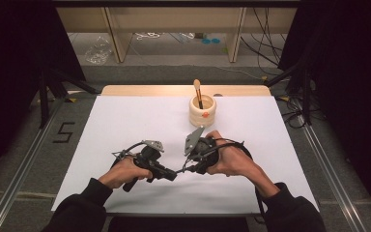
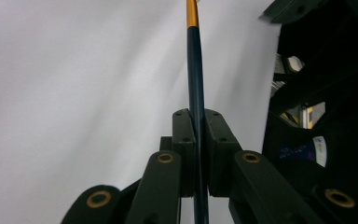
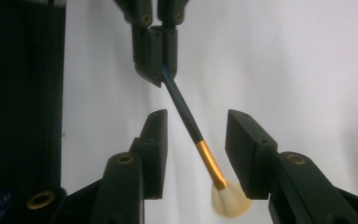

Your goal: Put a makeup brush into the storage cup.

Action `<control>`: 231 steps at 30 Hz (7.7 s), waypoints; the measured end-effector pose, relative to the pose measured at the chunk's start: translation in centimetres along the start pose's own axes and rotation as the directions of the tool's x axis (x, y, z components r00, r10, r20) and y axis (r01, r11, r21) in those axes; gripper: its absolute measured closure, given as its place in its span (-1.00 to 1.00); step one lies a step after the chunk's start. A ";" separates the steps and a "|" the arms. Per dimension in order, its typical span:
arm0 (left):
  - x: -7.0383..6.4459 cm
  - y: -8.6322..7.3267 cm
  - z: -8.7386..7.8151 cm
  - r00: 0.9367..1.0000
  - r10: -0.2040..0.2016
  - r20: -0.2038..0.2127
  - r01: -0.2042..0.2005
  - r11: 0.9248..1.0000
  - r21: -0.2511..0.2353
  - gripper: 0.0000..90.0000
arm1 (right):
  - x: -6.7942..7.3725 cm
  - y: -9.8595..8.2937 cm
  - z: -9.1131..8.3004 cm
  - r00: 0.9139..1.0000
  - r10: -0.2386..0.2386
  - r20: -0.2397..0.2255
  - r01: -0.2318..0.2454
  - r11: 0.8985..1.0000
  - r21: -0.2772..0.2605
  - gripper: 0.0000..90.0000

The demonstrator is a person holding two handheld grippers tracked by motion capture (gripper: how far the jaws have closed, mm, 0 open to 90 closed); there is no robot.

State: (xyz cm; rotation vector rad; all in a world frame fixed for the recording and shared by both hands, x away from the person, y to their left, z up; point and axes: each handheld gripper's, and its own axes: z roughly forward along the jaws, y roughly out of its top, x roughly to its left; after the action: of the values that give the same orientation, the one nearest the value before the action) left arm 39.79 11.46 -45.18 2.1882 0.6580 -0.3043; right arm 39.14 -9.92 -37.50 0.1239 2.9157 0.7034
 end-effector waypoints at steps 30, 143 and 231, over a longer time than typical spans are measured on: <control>0.0 0.3 -3.9 0.985 -0.072 -0.158 0.017 0.946 -0.324 0.87 | -2.1 -6.0 -0.3 0.825 0.565 0.001 -0.521 0.761 -0.387 -0.21; -3.0 -0.1 -0.6 0.994 -0.032 -0.103 -0.005 0.941 -0.338 0.81 | -1.1 -4.0 2.0 0.809 0.435 -0.396 -0.588 0.572 -0.572 0.84; -4.1 -2.1 -2.4 0.971 0.027 -0.237 -0.101 0.946 -0.307 -0.26 | -2.6 -5.1 0.1 0.869 0.464 -0.174 -0.460 0.625 -0.630 0.85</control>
State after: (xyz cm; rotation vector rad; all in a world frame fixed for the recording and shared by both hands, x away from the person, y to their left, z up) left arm 35.22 13.00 -43.28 1.9429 0.7064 0.0896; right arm 41.44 -14.70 -39.67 0.8122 2.4237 1.7573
